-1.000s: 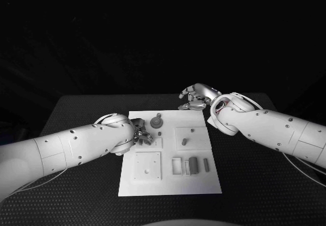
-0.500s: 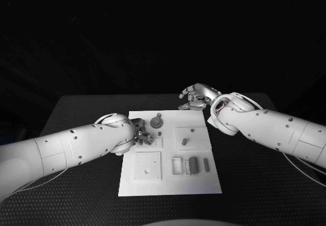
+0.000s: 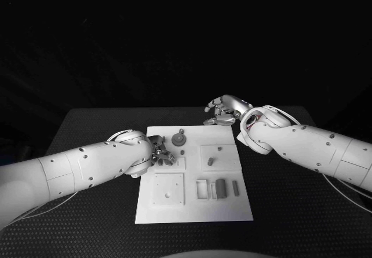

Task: Assemble the parts on the task board

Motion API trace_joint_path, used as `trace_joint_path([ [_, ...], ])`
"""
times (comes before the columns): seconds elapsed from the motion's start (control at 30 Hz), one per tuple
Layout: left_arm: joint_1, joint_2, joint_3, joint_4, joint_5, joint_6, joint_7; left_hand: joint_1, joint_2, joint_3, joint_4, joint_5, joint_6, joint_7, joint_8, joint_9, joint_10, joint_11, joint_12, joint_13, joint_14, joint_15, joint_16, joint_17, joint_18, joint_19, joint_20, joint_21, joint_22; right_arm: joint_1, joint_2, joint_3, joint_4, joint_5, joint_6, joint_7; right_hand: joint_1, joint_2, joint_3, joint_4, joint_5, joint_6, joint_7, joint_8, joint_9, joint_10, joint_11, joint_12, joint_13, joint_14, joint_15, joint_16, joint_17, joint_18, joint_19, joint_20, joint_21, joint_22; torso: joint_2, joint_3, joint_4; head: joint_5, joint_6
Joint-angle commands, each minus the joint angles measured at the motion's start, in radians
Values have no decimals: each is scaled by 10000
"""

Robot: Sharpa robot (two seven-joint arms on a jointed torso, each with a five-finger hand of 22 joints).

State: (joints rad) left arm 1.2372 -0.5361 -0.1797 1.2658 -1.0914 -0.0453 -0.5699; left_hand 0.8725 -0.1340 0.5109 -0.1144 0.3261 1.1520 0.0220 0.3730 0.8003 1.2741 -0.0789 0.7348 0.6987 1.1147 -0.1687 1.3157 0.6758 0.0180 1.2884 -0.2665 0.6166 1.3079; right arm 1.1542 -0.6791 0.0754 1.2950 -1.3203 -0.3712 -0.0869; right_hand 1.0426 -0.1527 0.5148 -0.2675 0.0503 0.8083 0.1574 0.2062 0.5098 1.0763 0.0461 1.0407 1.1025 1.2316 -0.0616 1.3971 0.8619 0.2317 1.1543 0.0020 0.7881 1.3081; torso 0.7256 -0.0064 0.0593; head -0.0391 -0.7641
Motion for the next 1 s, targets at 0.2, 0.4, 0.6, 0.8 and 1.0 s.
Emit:
trace_joint_path([
  [0.2,-6,28,1,25,148,-18,99,-139,-46,-125,6,43,12,46,25,10,-36,27,72,-4,-99,-56,27,-19,293,-41,-8,-3,198,-4,-1,4,15,-13,82,51,-78,-14,-13,33,-16,-2,55,33,-10,-61,19,59,-21,-82,-7,-55,-16,301,-14,-86,-49,161,1,6,-5,10,0],
  [0.4,-6,39,1,18,157,-58,126,-190,-95,-172,56,31,39,31,39,15,-14,13,97,3,-86,-68,52,-19,301,-24,-17,11,198,-4,3,4,13,-13,86,55,-79,-14,-13,34,-16,-3,56,34,-10,-62,20,61,-23,-83,-7,-55,-17,301,-14,-86,-49,161,2,10,-10,12,0],
  [0.6,-6,41,1,17,159,-159,134,-277,-221,-206,228,-194,67,8,54,18,0,-10,132,10,-72,-93,88,-27,318,-4,-34,27,191,-4,0,4,11,-13,84,53,-82,-13,-14,35,-16,-3,56,34,-10,-62,20,63,-26,-83,-7,-55,-17,301,-14,-86,-49,161,1,10,-9,12,3],
  [0.8,-6,43,2,-13,159,-261,142,-354,-747,-75,1123,-2489,81,-26,69,28,-10,-47,183,2,-91,-137,151,-75,363,-23,-65,17,175,-4,0,4,10,-13,80,58,-85,-15,-15,35,-16,-3,56,35,-10,-63,20,64,-28,-83,-6,-56,-18,301,-14,-85,-50,161,2,8,-8,4,11],
  [1.0,-6,12,3,-1,160,-261,138,-406,-1029,-102,1533,-2756,82,-32,83,49,-9,-52,197,4,-98,-142,178,-81,378,-22,-71,18,178,-4,-2,4,3,-13,79,58,-87,-14,-16,36,-16,-4,57,35,-11,-64,21,66,-30,-84,-6,-56,-18,301,-14,-85,-50,162,0,7,-10,0,11],
])
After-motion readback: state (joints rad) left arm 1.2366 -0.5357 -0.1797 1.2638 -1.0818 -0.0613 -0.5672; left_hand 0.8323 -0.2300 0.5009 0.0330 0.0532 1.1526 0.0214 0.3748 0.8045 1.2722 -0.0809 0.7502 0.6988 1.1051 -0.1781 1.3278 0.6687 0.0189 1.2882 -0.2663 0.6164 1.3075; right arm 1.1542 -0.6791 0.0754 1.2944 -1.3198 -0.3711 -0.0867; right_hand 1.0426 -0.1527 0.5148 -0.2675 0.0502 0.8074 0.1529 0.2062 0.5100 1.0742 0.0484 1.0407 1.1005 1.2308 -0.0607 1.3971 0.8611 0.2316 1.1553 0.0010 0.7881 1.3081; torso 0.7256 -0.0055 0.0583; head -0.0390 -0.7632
